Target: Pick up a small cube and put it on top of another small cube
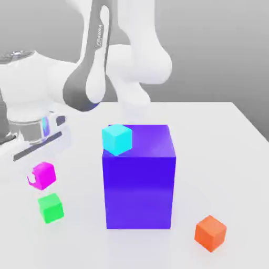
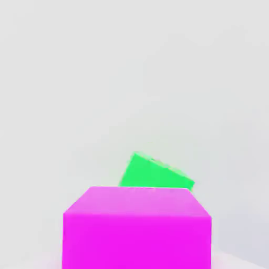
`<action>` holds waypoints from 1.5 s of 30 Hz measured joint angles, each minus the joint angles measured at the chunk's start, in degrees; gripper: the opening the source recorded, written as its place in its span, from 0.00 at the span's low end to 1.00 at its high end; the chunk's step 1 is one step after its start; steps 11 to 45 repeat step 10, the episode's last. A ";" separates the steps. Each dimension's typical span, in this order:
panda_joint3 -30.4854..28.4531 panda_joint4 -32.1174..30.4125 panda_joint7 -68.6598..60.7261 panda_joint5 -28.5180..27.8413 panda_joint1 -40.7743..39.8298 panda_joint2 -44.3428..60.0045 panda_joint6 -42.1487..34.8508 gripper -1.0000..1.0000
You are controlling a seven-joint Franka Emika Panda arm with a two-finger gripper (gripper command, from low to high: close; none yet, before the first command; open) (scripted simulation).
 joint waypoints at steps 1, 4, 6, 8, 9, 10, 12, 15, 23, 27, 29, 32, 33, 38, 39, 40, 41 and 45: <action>-0.04 -0.02 0.25 -0.23 -0.07 1.04 1.10 0.00; -0.02 0.09 0.60 -0.60 -0.10 4.70 4.69 0.00; 0.04 0.14 0.57 -0.57 -0.05 7.39 7.27 0.00; 0.20 0.13 0.38 -0.36 -0.09 9.71 9.45 1.00; 0.20 0.13 0.38 -0.36 -0.09 9.71 9.46 1.00; 0.20 0.13 0.38 -0.36 -0.09 9.71 9.46 1.00; 0.20 0.13 0.38 -0.36 -0.09 9.71 9.46 1.00; 0.20 0.13 0.38 -0.36 -0.09 9.71 9.46 1.00; 0.20 0.13 0.38 -0.36 -0.09 9.71 9.46 1.00; 0.20 0.13 0.38 -0.36 -0.09 9.71 9.46 1.00; 0.20 0.13 0.38 -0.36 -0.09 9.71 9.46 1.00; 0.20 0.13 0.38 -0.36 -0.09 9.71 9.46 1.00; 0.20 0.13 0.38 -0.36 -0.09 9.71 9.46 1.00; 0.20 0.13 0.38 -0.36 -0.09 9.71 9.46 1.00; 0.20 0.13 0.38 -0.36 -0.09 9.71 9.46 1.00; 0.20 0.13 0.38 -0.36 -0.09 9.71 9.46 1.00; 0.20 0.13 0.38 -0.36 -0.09 9.71 9.46 1.00; 0.20 0.13 0.38 -0.36 -0.09 9.71 9.46 1.00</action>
